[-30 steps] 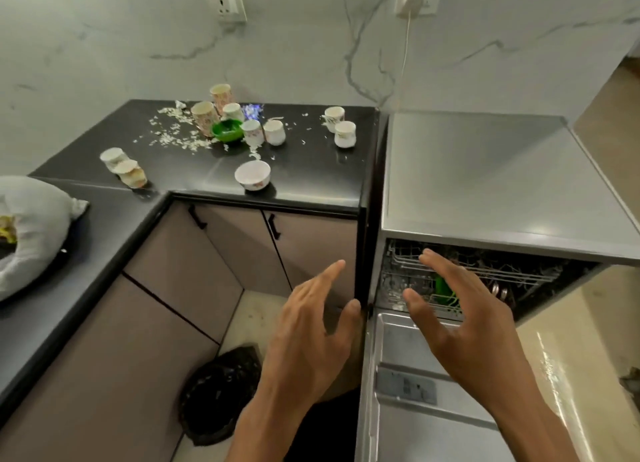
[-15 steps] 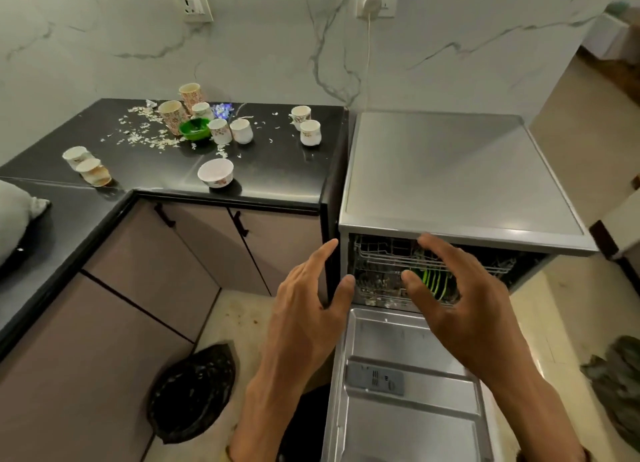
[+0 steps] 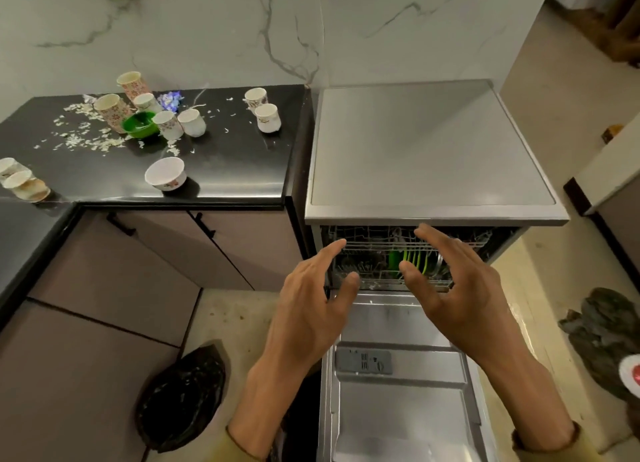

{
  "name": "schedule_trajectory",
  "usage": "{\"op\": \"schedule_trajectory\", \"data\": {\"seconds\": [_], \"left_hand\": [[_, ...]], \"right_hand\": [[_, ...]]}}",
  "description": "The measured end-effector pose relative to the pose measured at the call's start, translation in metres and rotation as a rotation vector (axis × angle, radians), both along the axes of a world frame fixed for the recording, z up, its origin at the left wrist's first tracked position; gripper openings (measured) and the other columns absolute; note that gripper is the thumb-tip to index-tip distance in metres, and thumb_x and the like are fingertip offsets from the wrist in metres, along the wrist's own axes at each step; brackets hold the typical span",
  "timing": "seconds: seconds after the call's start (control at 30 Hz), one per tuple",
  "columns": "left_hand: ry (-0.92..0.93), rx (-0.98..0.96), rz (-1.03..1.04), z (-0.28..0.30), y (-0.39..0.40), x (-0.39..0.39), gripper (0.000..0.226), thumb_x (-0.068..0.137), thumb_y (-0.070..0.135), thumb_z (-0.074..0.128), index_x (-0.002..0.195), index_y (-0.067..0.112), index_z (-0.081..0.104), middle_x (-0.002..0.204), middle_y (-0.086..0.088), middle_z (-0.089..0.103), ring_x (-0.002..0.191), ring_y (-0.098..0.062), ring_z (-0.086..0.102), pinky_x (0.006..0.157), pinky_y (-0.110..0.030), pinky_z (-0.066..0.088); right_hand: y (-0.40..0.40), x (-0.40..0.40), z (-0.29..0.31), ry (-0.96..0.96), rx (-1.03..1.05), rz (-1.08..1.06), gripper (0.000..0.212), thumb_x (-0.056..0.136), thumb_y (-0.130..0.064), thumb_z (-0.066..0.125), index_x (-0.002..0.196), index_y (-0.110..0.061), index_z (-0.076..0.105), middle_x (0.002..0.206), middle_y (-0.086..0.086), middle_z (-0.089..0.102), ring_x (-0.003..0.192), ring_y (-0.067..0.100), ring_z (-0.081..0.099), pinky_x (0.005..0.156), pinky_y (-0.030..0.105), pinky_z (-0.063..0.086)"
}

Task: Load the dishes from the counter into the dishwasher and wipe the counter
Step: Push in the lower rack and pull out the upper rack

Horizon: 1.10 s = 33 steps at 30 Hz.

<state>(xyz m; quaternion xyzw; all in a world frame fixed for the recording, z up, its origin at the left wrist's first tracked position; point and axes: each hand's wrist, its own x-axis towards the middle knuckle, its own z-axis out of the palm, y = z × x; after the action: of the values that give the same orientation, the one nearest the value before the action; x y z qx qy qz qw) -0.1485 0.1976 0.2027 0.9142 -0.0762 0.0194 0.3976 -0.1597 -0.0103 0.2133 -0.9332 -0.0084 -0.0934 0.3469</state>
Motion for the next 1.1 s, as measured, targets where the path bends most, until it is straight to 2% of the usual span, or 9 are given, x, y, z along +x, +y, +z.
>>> {"op": "schedule_trajectory", "data": {"seconds": [0.13, 0.37, 0.47, 0.53, 0.63, 0.7, 0.77, 0.87, 1.1], "left_hand": [[0.167, 0.028, -0.088, -0.052, -0.003, 0.035, 0.06, 0.089, 0.061, 0.048, 0.144, 0.039, 0.041, 0.139, 0.013, 0.057, 0.122, -0.012, 0.06, 0.1, -0.04, 0.053], [0.313, 0.254, -0.236, -0.175, -0.036, 0.103, 0.055, 0.095, 0.036, 0.059, 0.146, 0.022, 0.045, 0.142, 0.003, 0.056, 0.13, -0.016, 0.051, 0.109, -0.039, 0.044], [0.301, 0.342, -0.289, -0.225, -0.057, 0.146, 0.059, 0.096, 0.032, 0.058, 0.149, 0.017, 0.04, 0.146, -0.005, 0.05, 0.134, -0.024, 0.048, 0.11, -0.04, 0.042], [0.295, 0.388, -0.307, -0.259, -0.071, 0.176, 0.064, 0.096, 0.031, 0.059, 0.153, 0.017, 0.033, 0.151, -0.009, 0.044, 0.136, -0.029, 0.045, 0.111, -0.042, 0.042], [0.243, 0.453, -0.259, -0.31, -0.081, 0.218, 0.075, 0.096, 0.035, 0.058, 0.158, 0.019, 0.019, 0.165, -0.006, 0.018, 0.15, -0.03, 0.019, 0.119, -0.046, 0.03], [0.133, 0.486, -0.235, -0.345, -0.086, 0.24, 0.077, 0.097, 0.034, 0.057, 0.158, 0.012, 0.016, 0.167, -0.008, 0.01, 0.153, -0.03, 0.007, 0.123, -0.046, 0.021], [0.047, 0.517, -0.239, -0.37, -0.088, 0.256, 0.078, 0.096, 0.034, 0.057, 0.157, 0.006, 0.016, 0.166, -0.014, 0.01, 0.153, -0.033, 0.004, 0.125, -0.046, 0.012], [0.031, 0.582, -0.26, -0.401, -0.098, 0.267, 0.079, 0.095, 0.037, 0.056, 0.156, 0.003, 0.018, 0.162, -0.019, 0.021, 0.152, -0.036, 0.012, 0.125, -0.044, 0.009], [0.009, 0.515, -0.176, -0.413, -0.102, 0.245, 0.068, 0.095, 0.034, 0.057, 0.152, 0.007, 0.032, 0.15, -0.016, 0.039, 0.143, -0.037, 0.03, 0.12, -0.045, 0.028]], "right_hand": [[-0.005, 0.032, -0.044, 0.176, -0.042, 0.001, 0.058, 0.092, -0.048, 0.057, 0.144, -0.026, 0.044, 0.149, -0.003, 0.046, 0.137, 0.016, 0.041, 0.107, 0.031, 0.033], [-0.045, 0.105, -0.175, 0.432, -0.122, 0.016, 0.06, 0.094, -0.039, 0.06, 0.144, -0.01, 0.045, 0.144, 0.01, 0.05, 0.134, 0.025, 0.045, 0.109, 0.033, 0.035], [-0.069, 0.142, -0.235, 0.523, -0.206, -0.022, 0.056, 0.089, -0.035, 0.063, 0.134, -0.005, 0.049, 0.124, 0.017, 0.06, 0.115, 0.035, 0.057, 0.094, 0.038, 0.05], [-0.087, 0.165, -0.268, 0.526, -0.276, -0.05, 0.062, 0.085, -0.033, 0.066, 0.136, -0.006, 0.044, 0.127, 0.02, 0.055, 0.113, 0.04, 0.057, 0.092, 0.043, 0.051], [-0.111, 0.195, -0.308, 0.497, -0.388, -0.079, 0.084, 0.089, -0.039, 0.064, 0.154, -0.012, 0.019, 0.161, 0.014, 0.019, 0.145, 0.036, 0.025, 0.118, 0.047, 0.027], [-0.129, 0.21, -0.334, 0.486, -0.443, -0.083, 0.088, 0.092, -0.041, 0.061, 0.157, -0.014, 0.007, 0.165, 0.009, 0.002, 0.151, 0.028, 0.005, 0.123, 0.046, 0.009], [-0.14, 0.219, -0.356, 0.468, -0.487, -0.072, 0.089, 0.093, -0.04, 0.06, 0.157, -0.014, 0.003, 0.164, 0.009, -0.003, 0.151, 0.027, -0.002, 0.122, 0.048, 0.004], [-0.152, 0.226, -0.386, 0.463, -0.53, -0.082, 0.092, 0.091, -0.039, 0.062, 0.157, -0.012, 0.005, 0.164, 0.01, 0.0, 0.151, 0.026, -0.003, 0.122, 0.051, 0.002], [-0.155, 0.214, -0.402, 0.33, -0.607, -0.095, 0.081, 0.089, -0.039, 0.061, 0.153, -0.009, 0.022, 0.154, 0.013, 0.03, 0.147, 0.031, 0.017, 0.122, 0.05, 0.007]]}}
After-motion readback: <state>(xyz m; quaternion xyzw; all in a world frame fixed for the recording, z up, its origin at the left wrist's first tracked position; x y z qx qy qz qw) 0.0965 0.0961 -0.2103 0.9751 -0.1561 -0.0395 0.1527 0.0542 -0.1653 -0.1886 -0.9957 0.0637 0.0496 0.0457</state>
